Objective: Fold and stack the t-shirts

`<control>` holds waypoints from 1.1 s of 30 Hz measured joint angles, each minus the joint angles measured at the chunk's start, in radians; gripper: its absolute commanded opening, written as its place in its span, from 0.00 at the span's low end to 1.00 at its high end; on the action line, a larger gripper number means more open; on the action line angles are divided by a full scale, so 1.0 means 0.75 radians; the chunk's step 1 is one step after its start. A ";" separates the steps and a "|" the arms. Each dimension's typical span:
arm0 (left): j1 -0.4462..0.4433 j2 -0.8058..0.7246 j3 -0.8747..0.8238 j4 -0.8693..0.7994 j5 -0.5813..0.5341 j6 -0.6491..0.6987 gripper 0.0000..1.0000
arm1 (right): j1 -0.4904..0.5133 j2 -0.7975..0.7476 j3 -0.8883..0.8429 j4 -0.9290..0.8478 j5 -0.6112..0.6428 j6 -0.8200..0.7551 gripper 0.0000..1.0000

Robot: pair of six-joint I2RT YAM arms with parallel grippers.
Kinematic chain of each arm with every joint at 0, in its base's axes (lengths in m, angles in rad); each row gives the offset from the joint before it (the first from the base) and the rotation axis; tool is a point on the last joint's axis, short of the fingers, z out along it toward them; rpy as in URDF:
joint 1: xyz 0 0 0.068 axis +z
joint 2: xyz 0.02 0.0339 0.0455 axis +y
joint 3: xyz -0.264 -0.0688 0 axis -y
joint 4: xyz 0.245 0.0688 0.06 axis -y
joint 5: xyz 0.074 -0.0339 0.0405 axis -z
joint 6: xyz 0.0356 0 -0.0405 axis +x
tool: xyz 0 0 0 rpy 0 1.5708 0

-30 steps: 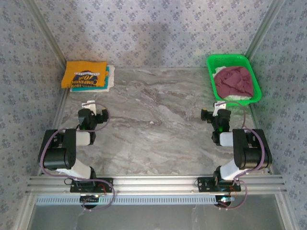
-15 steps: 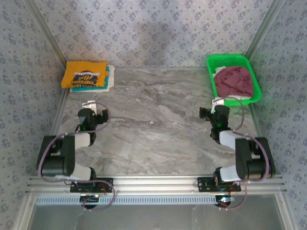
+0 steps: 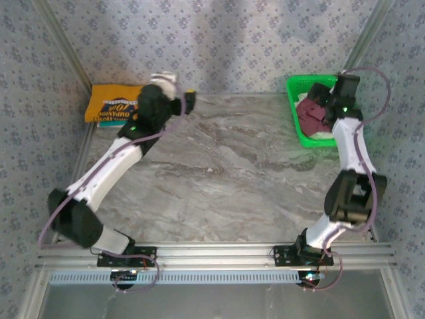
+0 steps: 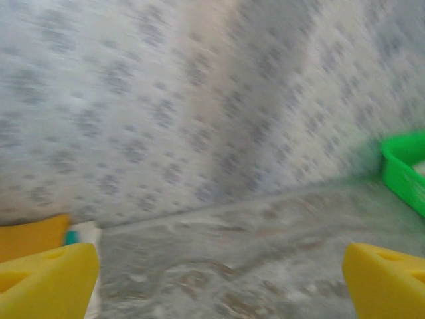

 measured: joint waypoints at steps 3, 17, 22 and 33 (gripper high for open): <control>-0.097 0.218 0.179 -0.135 0.057 0.037 0.95 | -0.052 0.245 0.247 -0.168 0.004 0.009 0.93; -0.244 0.667 0.448 -0.328 0.250 0.028 0.94 | -0.130 1.000 1.007 -0.634 -0.003 0.023 0.59; -0.244 0.712 0.454 -0.327 0.279 0.015 0.94 | -0.136 1.049 1.039 -0.638 -0.038 0.047 0.13; -0.242 0.635 0.404 -0.287 0.343 -0.045 0.94 | -0.101 0.839 0.891 -0.584 -0.041 0.091 0.00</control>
